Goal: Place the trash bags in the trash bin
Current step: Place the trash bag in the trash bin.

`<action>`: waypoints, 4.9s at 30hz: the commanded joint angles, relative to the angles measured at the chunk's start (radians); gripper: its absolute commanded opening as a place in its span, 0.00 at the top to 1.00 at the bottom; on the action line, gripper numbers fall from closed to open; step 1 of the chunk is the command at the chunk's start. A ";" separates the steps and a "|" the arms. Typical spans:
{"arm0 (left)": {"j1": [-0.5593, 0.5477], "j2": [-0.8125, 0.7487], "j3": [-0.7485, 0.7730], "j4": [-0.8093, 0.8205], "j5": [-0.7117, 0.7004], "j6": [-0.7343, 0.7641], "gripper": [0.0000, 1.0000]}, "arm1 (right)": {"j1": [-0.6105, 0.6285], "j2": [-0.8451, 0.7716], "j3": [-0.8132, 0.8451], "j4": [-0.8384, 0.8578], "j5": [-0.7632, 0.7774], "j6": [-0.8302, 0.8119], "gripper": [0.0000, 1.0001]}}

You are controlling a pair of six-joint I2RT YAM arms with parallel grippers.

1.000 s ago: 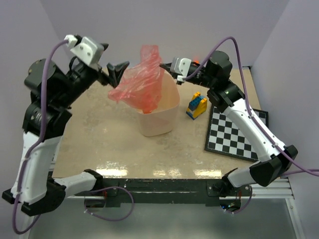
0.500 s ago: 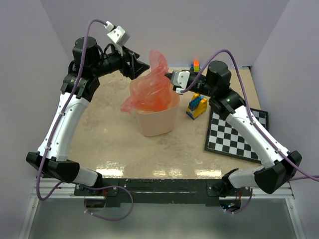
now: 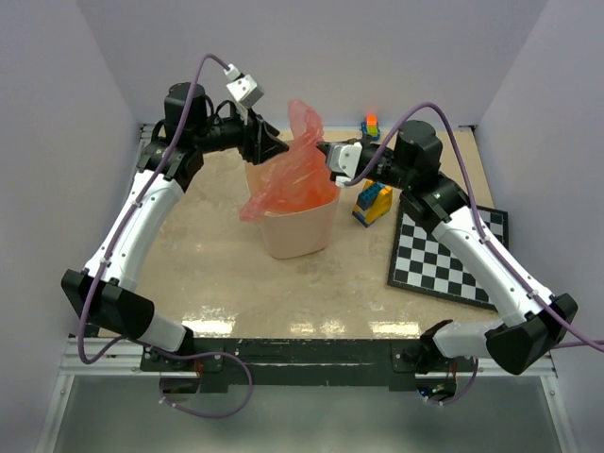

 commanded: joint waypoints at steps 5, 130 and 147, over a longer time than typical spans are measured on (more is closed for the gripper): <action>0.002 0.019 -0.023 0.034 0.158 0.092 0.50 | 0.003 -0.035 -0.005 -0.002 0.021 -0.015 1.00; 0.264 -0.383 -0.539 0.129 -0.158 0.294 1.00 | 0.005 -0.501 -0.690 -0.064 0.080 -0.395 1.00; 0.265 -0.457 -0.672 0.204 -0.299 0.296 0.47 | 0.005 -0.395 -0.589 -0.155 0.187 -0.273 0.54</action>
